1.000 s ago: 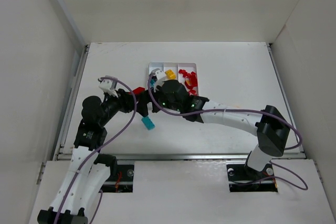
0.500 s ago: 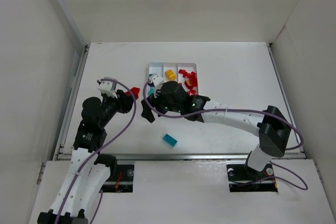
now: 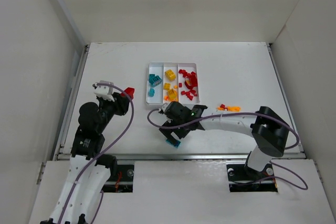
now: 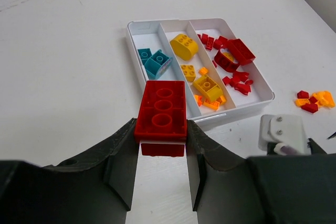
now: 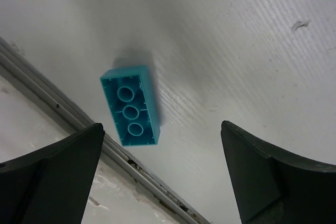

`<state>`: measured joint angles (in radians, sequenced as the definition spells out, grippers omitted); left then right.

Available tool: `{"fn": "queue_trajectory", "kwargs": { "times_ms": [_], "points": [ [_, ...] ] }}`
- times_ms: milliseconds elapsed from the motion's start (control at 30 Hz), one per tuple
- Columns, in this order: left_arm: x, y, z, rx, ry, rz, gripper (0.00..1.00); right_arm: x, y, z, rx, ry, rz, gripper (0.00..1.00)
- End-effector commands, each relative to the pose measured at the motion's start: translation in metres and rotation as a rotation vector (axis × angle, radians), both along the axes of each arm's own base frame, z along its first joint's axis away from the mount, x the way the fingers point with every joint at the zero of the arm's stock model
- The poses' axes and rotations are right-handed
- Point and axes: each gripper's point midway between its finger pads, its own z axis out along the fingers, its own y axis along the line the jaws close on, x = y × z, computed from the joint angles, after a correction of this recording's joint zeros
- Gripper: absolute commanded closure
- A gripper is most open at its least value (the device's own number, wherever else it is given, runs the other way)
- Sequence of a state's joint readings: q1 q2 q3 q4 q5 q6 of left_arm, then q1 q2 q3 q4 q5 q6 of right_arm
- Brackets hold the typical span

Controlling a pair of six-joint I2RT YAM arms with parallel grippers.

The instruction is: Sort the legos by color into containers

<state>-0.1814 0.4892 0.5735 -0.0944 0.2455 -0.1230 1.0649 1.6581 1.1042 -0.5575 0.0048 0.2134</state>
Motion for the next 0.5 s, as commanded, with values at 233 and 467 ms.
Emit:
{"fn": "queue_trajectory", "kwargs": {
  "times_ms": [233, 467],
  "points": [
    [-0.002, 0.005, 0.005, -0.012, -0.054, 0.033, 1.0, -0.026, 0.009, -0.039, -0.171, 0.034, 0.06, 0.09],
    [-0.003, 0.005, 0.004, -0.03, -0.048, 0.035, 1.0, -0.009, 0.026, -0.012, -0.089, -0.041, -0.013, 1.0]
  ]
}}
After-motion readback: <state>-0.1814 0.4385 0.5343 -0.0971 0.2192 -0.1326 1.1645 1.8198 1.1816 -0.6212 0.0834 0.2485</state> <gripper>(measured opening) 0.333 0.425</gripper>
